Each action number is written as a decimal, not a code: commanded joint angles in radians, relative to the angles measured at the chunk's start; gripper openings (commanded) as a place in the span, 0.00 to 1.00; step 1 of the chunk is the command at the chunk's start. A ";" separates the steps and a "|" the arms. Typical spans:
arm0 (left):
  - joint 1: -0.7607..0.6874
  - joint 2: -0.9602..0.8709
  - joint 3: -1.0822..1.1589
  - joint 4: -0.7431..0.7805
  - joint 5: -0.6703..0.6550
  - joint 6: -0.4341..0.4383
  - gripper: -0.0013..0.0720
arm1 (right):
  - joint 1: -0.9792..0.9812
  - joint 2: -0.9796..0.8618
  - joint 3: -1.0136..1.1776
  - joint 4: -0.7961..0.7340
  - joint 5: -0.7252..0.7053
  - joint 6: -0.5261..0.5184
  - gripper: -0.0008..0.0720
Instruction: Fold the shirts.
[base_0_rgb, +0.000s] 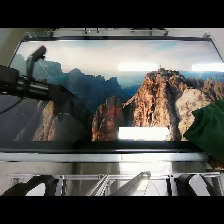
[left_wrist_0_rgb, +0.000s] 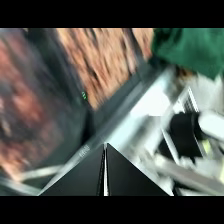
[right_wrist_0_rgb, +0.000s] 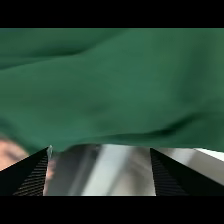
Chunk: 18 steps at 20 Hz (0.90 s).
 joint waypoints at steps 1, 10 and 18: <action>0.095 0.081 0.000 0.000 -0.050 -0.002 0.05 | 0.156 0.035 0.012 0.351 -0.107 -0.092 0.98; 0.234 0.415 -0.269 0.010 -0.053 -0.008 0.04 | 0.997 0.031 -0.015 0.606 -0.446 -0.480 0.05; 0.234 0.674 -0.661 0.010 -0.156 0.030 0.05 | 1.316 0.021 -0.288 0.593 -0.769 -0.629 0.05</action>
